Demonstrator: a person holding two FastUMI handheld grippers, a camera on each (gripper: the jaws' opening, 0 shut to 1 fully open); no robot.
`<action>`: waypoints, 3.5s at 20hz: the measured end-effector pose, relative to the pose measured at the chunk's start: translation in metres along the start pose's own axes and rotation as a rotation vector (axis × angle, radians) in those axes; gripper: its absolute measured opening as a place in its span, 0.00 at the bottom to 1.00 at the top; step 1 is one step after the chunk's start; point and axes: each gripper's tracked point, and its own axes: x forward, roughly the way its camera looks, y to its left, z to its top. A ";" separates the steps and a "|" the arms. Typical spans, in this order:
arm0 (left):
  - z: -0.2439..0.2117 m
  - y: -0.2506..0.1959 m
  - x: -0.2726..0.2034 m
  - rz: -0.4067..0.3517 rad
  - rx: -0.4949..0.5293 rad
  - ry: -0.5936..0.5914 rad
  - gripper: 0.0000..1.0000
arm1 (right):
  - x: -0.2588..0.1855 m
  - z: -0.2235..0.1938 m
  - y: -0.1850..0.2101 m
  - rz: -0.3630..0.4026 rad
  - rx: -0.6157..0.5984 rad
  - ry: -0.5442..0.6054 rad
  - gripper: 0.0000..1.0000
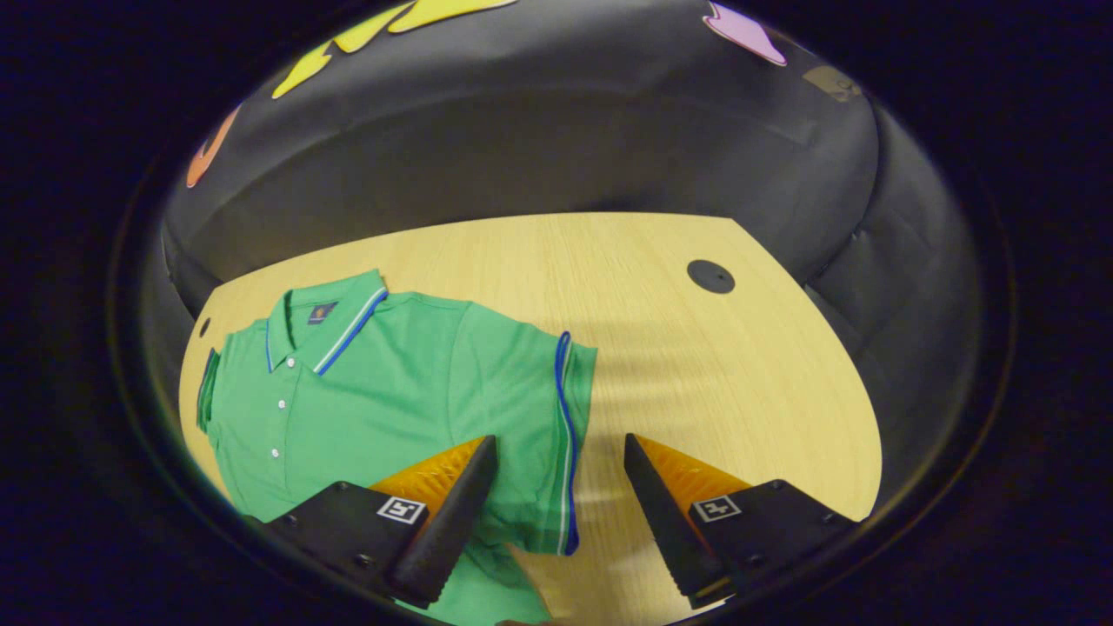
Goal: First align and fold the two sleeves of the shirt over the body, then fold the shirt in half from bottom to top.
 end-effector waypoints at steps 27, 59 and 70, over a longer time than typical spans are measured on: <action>-0.011 0.029 -0.034 0.042 -0.010 -0.024 1.00 | -0.051 0.052 0.056 0.162 -0.166 -0.164 0.02; 0.000 0.070 0.146 -0.035 -0.016 -0.015 1.00 | -0.246 -0.030 0.036 0.133 -0.229 -0.328 0.97; -0.068 0.058 0.299 -0.071 -0.023 0.262 1.00 | -0.364 -0.092 0.020 0.113 -0.113 -0.325 0.96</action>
